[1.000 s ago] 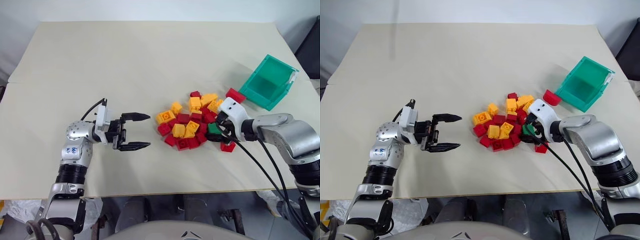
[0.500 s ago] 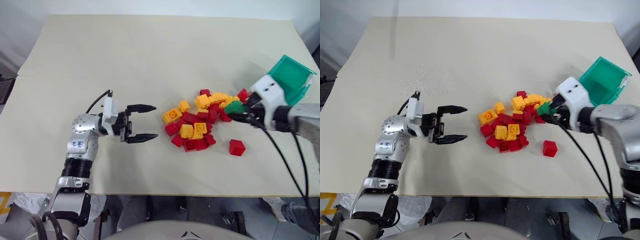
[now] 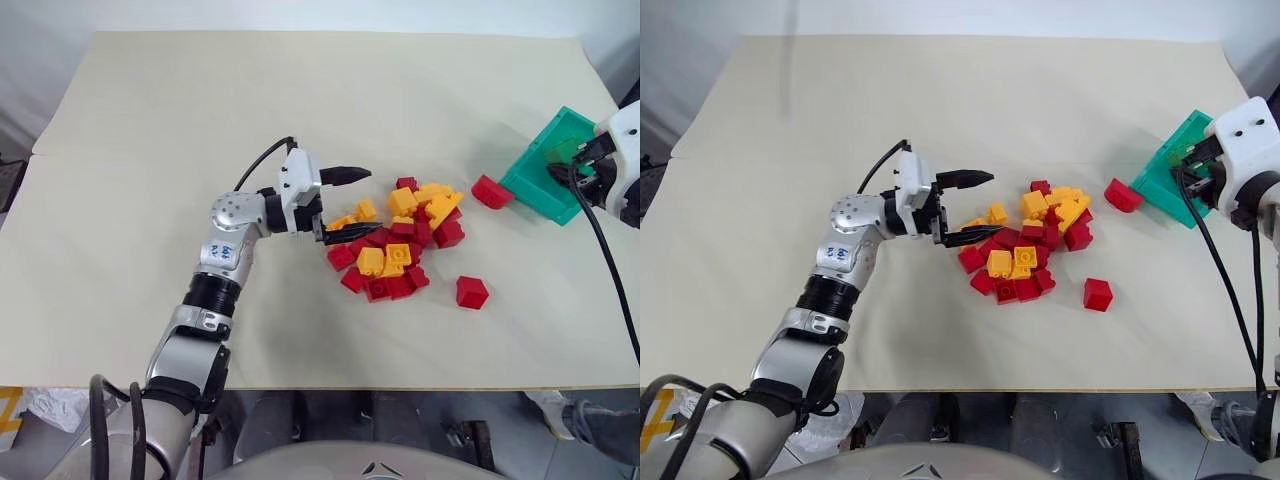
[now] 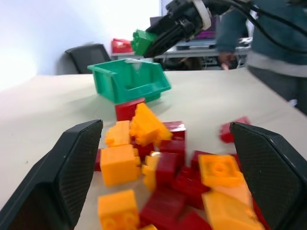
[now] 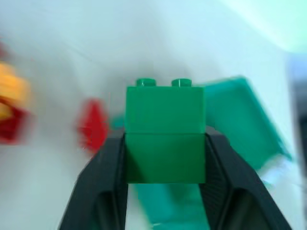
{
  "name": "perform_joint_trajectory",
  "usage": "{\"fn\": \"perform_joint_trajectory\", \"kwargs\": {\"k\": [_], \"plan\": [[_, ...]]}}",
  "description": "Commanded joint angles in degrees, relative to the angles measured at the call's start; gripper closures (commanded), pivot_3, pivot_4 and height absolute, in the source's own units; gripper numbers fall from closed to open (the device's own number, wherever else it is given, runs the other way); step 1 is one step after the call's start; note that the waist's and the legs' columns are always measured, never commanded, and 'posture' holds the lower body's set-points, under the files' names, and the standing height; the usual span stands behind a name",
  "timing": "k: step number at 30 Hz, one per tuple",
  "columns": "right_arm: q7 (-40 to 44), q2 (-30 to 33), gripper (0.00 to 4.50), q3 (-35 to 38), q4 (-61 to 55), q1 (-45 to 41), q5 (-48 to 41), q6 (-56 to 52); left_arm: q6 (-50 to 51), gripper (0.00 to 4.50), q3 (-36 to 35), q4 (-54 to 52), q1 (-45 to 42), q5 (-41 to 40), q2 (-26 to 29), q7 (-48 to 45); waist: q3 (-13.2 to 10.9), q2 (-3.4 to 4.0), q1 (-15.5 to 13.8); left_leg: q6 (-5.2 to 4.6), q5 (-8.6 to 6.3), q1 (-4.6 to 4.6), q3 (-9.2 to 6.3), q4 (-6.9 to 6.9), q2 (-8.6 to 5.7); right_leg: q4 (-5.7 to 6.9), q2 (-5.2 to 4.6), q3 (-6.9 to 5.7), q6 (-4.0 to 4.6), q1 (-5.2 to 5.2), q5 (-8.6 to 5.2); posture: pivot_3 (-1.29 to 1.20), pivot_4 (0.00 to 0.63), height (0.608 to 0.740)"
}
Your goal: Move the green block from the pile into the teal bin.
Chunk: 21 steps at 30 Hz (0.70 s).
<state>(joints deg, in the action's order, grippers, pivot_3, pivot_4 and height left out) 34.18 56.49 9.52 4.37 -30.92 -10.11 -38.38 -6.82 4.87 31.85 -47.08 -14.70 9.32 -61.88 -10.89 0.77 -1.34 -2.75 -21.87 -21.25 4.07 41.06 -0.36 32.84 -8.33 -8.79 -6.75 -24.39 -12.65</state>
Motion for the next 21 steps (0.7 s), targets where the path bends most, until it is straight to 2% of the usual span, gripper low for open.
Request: {"fn": "perform_joint_trajectory", "kwargs": {"k": [1, 6, 10, 15, 21], "plan": [[-1.94, -1.30, 3.00, -1.69, 6.82, -3.82, 3.80, 6.39, -1.70, 0.00, 0.20, 2.31, -2.81, 1.76, -1.49, 2.95, -0.01, 0.01, 0.08, 0.00, 0.00, 0.00, 0.07, -0.02, 0.00, 0.00, 0.01, 0.01, 0.00, -0.01, 0.00, 0.00, 0.150, 0.740], [-2.58, -3.92, 1.37, -4.42, 17.26, -9.47, 6.87, 13.20, -2.80, 0.00, 0.10, 5.29, -5.39, 3.29, -2.75, 6.19, -0.01, 0.02, 0.11, -0.01, 0.03, -0.02, 0.34, -0.02, 0.03, -0.01, 0.01, 0.02, 0.00, -0.03, 0.00, 0.00, 0.150, 0.740], [-2.34, -4.51, 0.03, -4.82, 20.40, -11.39, 8.15, 15.30, -1.66, 0.00, -0.60, 5.66, -5.84, 3.09, -2.76, 8.01, -0.01, 0.03, -0.11, -0.01, 0.03, -0.04, 0.32, -0.03, 0.02, -0.03, 0.01, 0.01, 0.00, -0.03, 0.00, 0.00, 0.150, 0.740], [2.71, -3.71, 0.01, -3.48, 14.94, -8.71, 5.58, 14.95, 1.67, 0.00, -1.14, 3.30, -4.19, 0.99, -0.63, 4.82, -0.01, 0.03, -0.02, -0.02, 0.03, -0.07, 0.32, -0.03, 0.02, -0.07, 0.01, -0.01, -0.01, -0.03, 0.00, 0.00, 0.150, 0.740], [17.98, -1.22, 0.01, 3.62, -3.55, 6.71, -6.50, 12.83, 8.16, 0.00, -4.09, -7.01, 3.73, -5.00, 5.11, -0.70, -0.01, 0.04, -0.03, -0.02, 0.03, -0.06, 0.29, -0.07, 0.05, -0.10, 0.04, -0.01, -0.01, -0.04, 0.00, 0.00, 0.150, 0.740]]}}
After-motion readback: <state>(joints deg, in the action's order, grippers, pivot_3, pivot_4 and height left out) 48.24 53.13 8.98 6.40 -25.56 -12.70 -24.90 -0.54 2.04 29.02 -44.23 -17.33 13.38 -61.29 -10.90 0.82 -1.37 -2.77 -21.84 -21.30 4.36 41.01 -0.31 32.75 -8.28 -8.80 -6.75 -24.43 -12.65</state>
